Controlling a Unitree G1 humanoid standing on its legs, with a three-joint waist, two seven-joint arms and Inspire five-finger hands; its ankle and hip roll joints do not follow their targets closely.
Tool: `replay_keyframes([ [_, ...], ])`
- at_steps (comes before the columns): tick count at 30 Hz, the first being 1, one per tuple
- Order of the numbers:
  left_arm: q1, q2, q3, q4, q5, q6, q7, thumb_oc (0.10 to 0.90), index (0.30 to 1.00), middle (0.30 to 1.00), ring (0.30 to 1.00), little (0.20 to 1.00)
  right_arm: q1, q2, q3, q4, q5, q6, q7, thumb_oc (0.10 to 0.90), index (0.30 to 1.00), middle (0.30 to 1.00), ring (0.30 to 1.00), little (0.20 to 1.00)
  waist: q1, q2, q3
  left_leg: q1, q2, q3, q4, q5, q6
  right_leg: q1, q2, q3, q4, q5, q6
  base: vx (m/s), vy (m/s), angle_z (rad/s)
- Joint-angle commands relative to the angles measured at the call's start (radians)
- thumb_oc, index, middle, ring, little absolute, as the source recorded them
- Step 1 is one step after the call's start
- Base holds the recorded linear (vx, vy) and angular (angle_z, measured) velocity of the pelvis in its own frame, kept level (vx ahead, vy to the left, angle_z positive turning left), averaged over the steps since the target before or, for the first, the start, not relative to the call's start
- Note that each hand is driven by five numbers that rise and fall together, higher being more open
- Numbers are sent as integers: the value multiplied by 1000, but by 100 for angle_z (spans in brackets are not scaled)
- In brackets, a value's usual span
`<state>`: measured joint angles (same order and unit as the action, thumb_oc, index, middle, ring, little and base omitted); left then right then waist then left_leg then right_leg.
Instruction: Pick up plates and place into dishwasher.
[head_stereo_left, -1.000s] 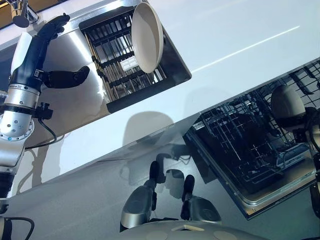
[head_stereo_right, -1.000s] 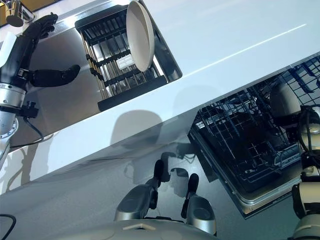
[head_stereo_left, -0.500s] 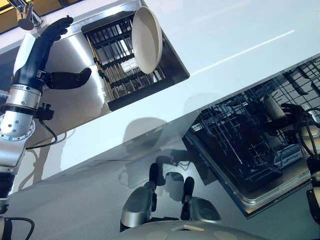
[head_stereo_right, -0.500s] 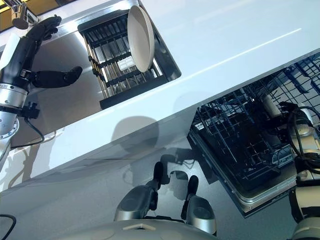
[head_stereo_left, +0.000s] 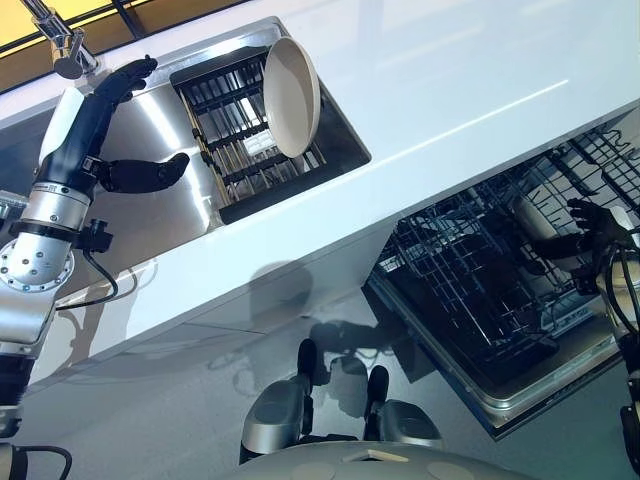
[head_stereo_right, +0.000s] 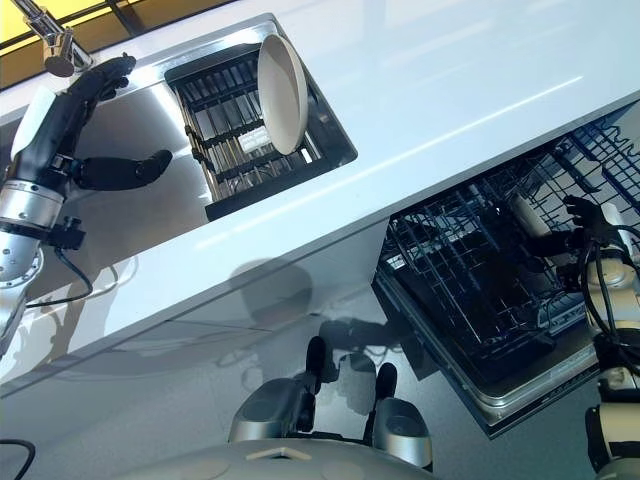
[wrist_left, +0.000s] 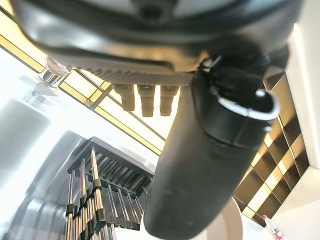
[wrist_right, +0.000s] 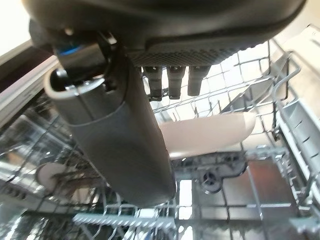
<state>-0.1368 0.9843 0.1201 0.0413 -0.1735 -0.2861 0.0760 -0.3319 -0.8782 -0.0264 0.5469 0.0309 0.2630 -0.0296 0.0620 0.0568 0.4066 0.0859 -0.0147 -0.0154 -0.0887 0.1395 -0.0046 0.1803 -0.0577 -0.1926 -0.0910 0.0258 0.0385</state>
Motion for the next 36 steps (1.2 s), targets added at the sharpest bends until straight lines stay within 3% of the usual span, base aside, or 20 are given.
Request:
replay_keyframes([
  [1, 11, -19, 122, -54, 1, -80, 29, 800, 900, 900, 900, 900, 24, -76, -21, -125, -22, -77, -41, 800, 900, 900, 900, 900, -20, -31, -182, 30, -12, 27, 6, -94, -33, -18, 59, -11, 56, -63, -11, -30, 100, -11],
  [9, 20, -15, 139, -55, 60, -91, 23, 800, 900, 900, 900, 900, 116, -37, -142, -363, 50, -168, -47, 800, 900, 900, 900, 900, -59, -42, -217, 60, -24, 36, 1, -131, -8, -13, 58, 31, 48, -55, 5, -36, 106, -8],
  [18, -80, 74, 116, -3, 153, -46, 23, 800, 900, 900, 900, 900, 161, 30, -196, -532, 168, -253, 4, 800, 900, 900, 900, 900, -113, -38, -253, 83, -37, 78, 1, -156, 9, -21, 54, 77, 48, -39, 24, -33, 105, -14],
  [24, -180, 157, 46, 35, 257, -2, 21, 800, 900, 900, 900, 900, 165, 56, -186, -620, 249, -278, 22, 800, 900, 900, 900, 900, -138, -27, -269, 92, -50, 94, 1, -169, 26, -33, 54, 107, 57, -35, 32, -20, 86, -15],
  [29, -236, 200, 7, 68, 357, 32, 25, 800, 900, 900, 900, 900, 175, 107, -143, -700, 402, -272, 156, 800, 900, 900, 900, 900, -161, -14, -278, 95, -59, 106, 1, -176, 39, -50, 58, 150, 67, -27, 35, -12, 77, -21],
  [36, -387, 251, -162, 171, 501, 76, 69, 800, 900, 900, 900, 900, 152, 180, -52, -738, 570, -293, 238, 800, 900, 900, 900, 900, -190, 7, -291, 92, -66, 127, 1, -181, 51, -74, 62, 184, 77, -18, 41, -3, 60, -13],
])
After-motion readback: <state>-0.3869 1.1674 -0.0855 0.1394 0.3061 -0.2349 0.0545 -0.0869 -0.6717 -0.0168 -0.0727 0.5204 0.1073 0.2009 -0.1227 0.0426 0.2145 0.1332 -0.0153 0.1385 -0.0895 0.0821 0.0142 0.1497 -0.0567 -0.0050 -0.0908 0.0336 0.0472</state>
